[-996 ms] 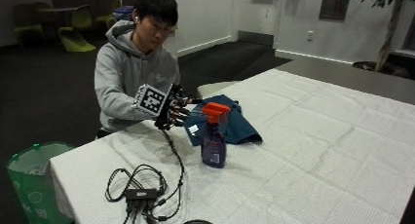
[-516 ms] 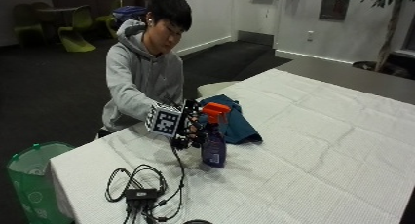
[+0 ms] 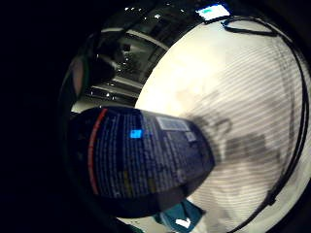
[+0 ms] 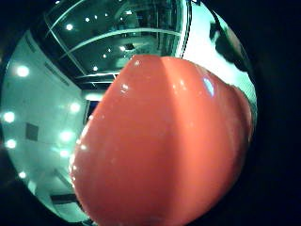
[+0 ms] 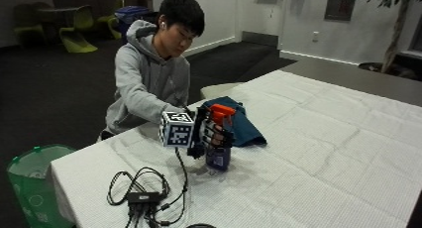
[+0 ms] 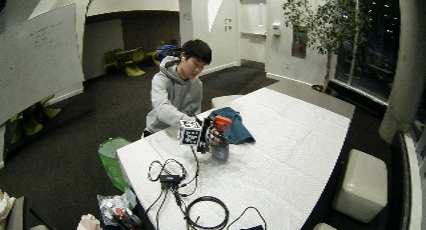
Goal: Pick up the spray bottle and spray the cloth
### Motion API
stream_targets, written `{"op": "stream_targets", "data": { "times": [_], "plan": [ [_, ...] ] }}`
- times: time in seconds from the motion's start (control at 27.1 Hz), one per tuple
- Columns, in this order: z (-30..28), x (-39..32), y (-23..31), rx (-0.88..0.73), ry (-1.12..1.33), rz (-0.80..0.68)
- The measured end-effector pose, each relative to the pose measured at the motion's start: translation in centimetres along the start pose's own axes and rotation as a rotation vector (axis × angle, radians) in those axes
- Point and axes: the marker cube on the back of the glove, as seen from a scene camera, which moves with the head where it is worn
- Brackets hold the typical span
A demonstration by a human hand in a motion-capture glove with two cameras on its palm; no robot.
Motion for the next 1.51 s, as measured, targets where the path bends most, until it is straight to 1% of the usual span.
{"op": "stream_targets", "data": {
  "times": [0.22,0.41,0.52,0.74,0.96,1.14,1.33,1.51],
  "plan": [
    [1.0,-0.4,-0.4,0.003,-0.029,0.016],
    [1.6,-0.9,-0.8,-0.042,0.020,-0.048],
    [2.0,-1.7,-0.9,-0.142,0.111,-0.122],
    [2.4,-4.6,0.9,-0.409,0.353,-0.274],
    [1.9,-8.3,4.8,-0.723,0.575,-0.327],
    [1.5,-11.2,8.9,-0.921,0.783,-0.353],
    [1.5,-12.7,12.1,-1.034,1.022,-0.355],
    [2.7,-11.1,14.2,-1.088,1.193,-0.354]
  ]
}}
